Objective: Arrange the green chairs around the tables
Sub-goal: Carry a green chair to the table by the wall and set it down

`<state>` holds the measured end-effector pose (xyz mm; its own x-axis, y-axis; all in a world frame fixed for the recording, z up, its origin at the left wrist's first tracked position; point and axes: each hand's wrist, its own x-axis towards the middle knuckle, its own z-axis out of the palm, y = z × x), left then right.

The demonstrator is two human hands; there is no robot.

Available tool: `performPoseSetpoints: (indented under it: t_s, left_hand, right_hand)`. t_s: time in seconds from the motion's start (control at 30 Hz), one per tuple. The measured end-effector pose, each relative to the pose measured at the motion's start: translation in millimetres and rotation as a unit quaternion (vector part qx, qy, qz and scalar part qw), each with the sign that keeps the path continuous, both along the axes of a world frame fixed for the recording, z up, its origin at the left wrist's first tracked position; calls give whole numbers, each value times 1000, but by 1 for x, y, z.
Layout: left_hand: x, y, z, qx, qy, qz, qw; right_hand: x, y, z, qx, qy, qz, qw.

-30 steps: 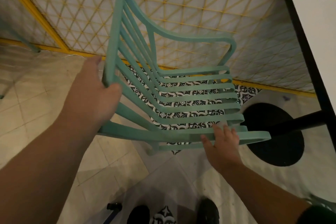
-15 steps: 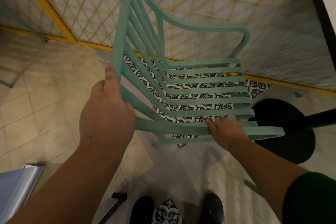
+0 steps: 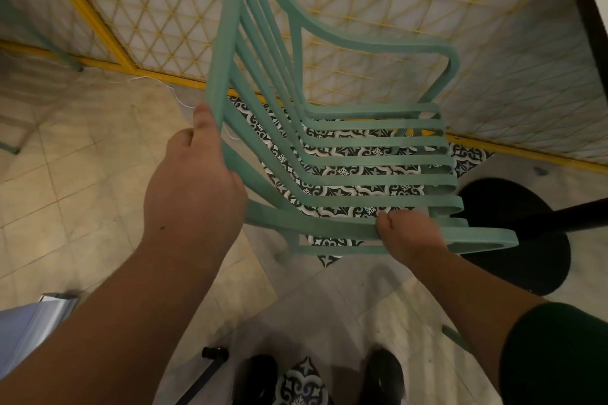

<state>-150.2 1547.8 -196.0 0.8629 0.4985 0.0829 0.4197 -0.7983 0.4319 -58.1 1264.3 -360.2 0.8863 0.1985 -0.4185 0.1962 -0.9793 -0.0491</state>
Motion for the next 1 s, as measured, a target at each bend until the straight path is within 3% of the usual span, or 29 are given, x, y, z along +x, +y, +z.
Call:
performPoseSetpoints:
  t_s: [0.4, 0.57, 0.8, 0.9, 1.0]
  left_hand:
    - [33, 15, 0, -4, 6, -24, 1000]
    - [46, 22, -1, 4, 14, -34, 999]
    - [61, 28, 2, 21, 21, -38, 999]
    - [67, 28, 4, 26, 28, -44, 998]
    - [67, 27, 9, 44, 56, -51, 996]
  right_hand:
    - [16, 8, 8, -47, 10, 61, 997]
    - [22, 9, 8, -8, 26, 11, 1000]
    - [30, 17, 11, -71, 43, 60, 995]
    - [31, 18, 11, -49, 44, 36, 997]
    - [29, 12, 12, 45, 50, -12, 998]
